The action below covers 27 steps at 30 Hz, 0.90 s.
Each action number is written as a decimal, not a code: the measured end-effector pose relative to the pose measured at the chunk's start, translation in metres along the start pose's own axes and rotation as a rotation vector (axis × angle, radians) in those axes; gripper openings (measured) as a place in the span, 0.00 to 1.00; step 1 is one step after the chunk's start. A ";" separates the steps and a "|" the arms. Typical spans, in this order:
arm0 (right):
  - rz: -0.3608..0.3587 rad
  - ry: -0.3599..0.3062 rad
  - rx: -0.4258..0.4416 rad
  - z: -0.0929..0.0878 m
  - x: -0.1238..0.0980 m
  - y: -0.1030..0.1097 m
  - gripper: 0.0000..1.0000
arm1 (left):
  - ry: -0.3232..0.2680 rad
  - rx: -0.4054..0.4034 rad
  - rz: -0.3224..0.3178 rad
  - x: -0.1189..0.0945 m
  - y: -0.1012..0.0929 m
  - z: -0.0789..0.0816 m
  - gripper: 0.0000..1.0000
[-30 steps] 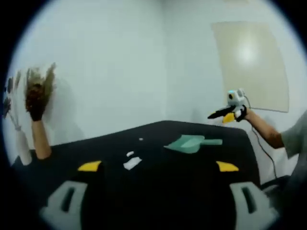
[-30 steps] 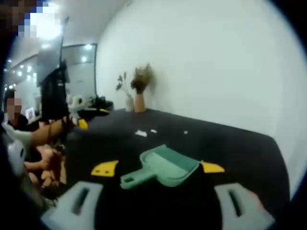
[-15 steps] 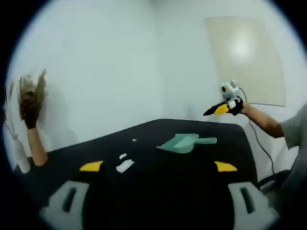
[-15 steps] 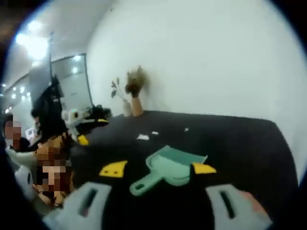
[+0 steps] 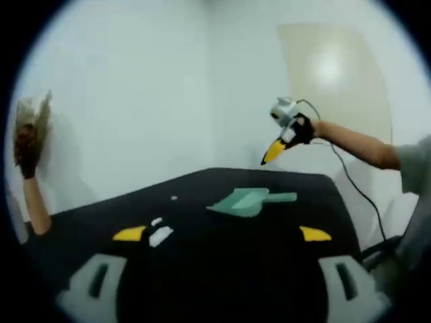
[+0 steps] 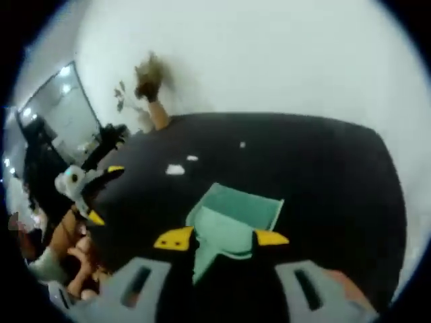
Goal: Pick up the broom and sweep the trash on the tabletop into the dustpan.
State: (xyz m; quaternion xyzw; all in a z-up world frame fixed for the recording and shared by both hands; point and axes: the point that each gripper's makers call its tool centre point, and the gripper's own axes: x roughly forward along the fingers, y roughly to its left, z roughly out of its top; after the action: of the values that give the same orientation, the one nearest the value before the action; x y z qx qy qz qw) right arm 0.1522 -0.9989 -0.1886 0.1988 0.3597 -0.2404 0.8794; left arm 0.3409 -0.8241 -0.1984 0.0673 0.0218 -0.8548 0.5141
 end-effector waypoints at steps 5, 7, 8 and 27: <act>-0.099 0.099 0.056 -0.002 0.021 -0.012 0.26 | 0.020 0.020 -0.016 -0.001 0.000 -0.002 0.89; -0.101 0.128 0.076 -0.002 0.030 -0.011 0.26 | 0.018 0.016 -0.018 -0.002 0.001 0.001 0.89; -0.099 0.150 0.073 -0.003 0.034 -0.009 0.26 | 0.018 0.016 -0.019 -0.002 0.002 0.002 0.89; -0.146 0.424 0.041 -0.017 0.095 0.007 0.27 | 0.036 0.031 -0.072 0.006 -0.001 -0.008 0.89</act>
State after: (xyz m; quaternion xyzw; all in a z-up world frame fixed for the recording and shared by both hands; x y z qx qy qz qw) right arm 0.2063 -1.0112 -0.2672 0.2362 0.5451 -0.2634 0.7601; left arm 0.3378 -0.8279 -0.2068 0.0897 0.0205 -0.8717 0.4813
